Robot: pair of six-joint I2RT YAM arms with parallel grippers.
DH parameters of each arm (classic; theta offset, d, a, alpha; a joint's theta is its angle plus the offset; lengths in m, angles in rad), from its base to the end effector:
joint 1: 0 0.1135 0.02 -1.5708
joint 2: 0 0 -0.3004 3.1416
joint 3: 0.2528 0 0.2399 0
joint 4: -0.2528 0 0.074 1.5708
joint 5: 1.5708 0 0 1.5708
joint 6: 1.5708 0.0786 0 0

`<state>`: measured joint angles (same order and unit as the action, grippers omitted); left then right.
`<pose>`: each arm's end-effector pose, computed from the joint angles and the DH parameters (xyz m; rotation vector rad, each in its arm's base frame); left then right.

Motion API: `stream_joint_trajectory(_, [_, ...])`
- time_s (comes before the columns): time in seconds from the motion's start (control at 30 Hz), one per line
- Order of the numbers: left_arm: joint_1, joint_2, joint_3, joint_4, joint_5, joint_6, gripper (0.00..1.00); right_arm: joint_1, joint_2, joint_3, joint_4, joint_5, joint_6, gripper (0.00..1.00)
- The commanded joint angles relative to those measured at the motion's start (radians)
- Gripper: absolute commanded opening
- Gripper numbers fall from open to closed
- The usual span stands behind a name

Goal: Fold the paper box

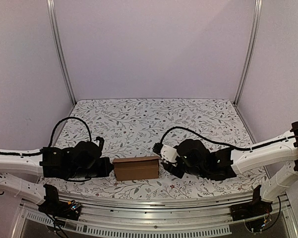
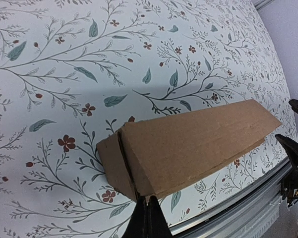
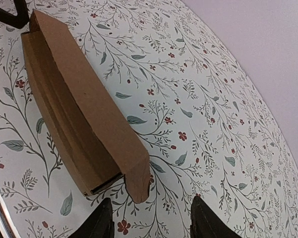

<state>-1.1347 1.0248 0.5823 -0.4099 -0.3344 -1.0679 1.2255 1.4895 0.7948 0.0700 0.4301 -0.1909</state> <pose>0.1067 -0.1678 0.2134 -0.0735 2.4594 -0.6348 0.1427 0.2998 0.2253 -1.1995 1.7652 0.1342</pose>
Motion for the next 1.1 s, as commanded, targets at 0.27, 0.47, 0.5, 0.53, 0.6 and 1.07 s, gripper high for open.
stream_joint_trajectory(0.27, [-0.022,-0.007,-0.018,-0.012,-0.032,-0.008,0.0,-0.046,0.074,-0.023,0.067,-0.092,-0.046,0.46])
stream_joint_trajectory(0.47, [-0.022,0.001,-0.012,-0.011,-0.031,-0.003,0.0,-0.044,0.108,-0.02,0.095,-0.068,-0.039,0.4])
stream_joint_trajectory(0.5, [-0.022,0.001,-0.011,-0.011,-0.03,-0.002,0.0,-0.045,0.114,-0.018,0.099,-0.065,-0.04,0.39])
stream_joint_trajectory(0.53, [-0.022,0.002,-0.01,-0.013,-0.029,-0.001,0.0,-0.045,0.115,-0.017,0.104,-0.06,-0.041,0.38])
stream_joint_trajectory(0.6, [-0.022,0.001,-0.009,-0.013,-0.03,-0.001,0.0,-0.046,0.121,-0.017,0.109,-0.053,-0.046,0.36])
stream_joint_trajectory(1.07, [-0.022,0.011,-0.002,-0.014,-0.034,0.002,0.36,-0.044,0.132,-0.006,0.115,-0.055,-0.064,0.13])
